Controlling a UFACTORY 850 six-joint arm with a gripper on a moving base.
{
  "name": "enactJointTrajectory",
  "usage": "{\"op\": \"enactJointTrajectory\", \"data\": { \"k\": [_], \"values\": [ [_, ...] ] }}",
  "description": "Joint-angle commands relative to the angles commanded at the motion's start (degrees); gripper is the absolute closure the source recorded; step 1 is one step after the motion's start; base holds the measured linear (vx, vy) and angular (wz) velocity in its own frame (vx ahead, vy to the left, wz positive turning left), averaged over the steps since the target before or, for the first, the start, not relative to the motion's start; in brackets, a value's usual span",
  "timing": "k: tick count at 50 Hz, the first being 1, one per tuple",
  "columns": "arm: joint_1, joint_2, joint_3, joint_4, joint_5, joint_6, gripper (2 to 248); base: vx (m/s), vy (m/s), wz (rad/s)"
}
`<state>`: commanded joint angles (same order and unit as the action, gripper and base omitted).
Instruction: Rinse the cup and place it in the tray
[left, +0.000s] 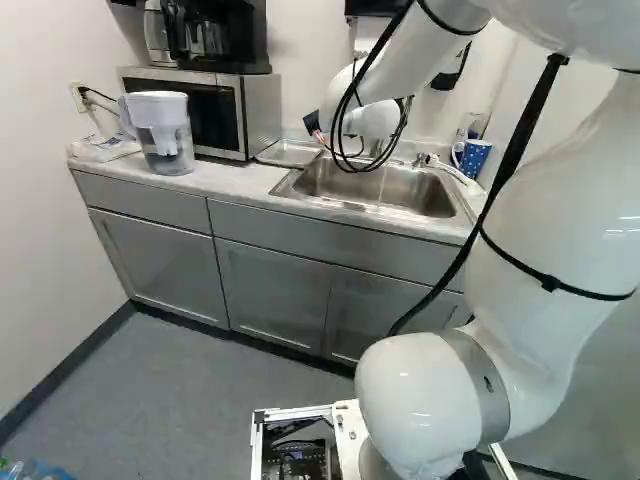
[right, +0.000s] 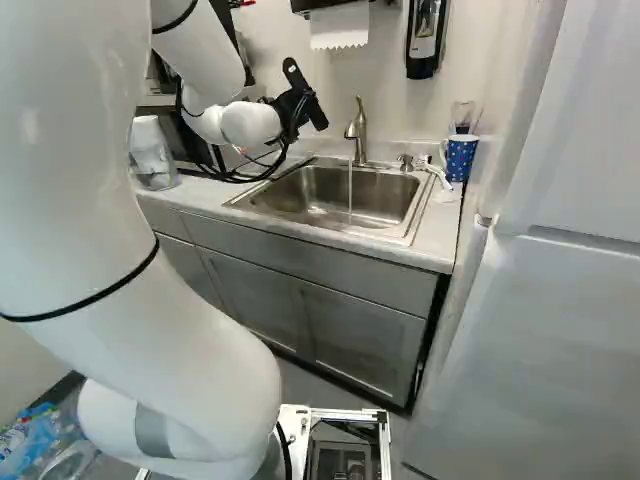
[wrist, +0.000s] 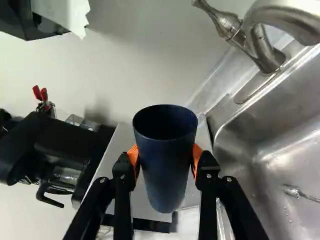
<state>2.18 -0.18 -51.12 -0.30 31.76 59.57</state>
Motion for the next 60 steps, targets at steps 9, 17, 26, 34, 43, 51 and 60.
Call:
{"op": "enactJointTrajectory", "data": {
  "k": [9,17,26,34,43,51,60],
  "values": [
    [0.0,0.0,0.0,0.0,0.0,-5.4,128,0.0,0.0,0.0],
    [0.0,0.0,0.0,0.0,0.0,-10.2,128,0.0,0.0,0.0],
    [0.0,0.0,0.0,0.0,0.0,-15.7,128,0.0,0.0,0.0],
    [0.0,0.0,0.0,0.0,0.0,-20.5,128,0.0,0.0,0.0],
    [0.0,0.0,0.0,0.0,0.0,-25.9,128,0.0,0.0,0.0],
    [0.0,0.0,0.0,0.0,0.0,-30.7,128,0.0,0.0,0.0],
    [0.0,0.0,0.0,0.0,0.0,-36.1,128,0.0,0.0,0.0]
  ]
}}
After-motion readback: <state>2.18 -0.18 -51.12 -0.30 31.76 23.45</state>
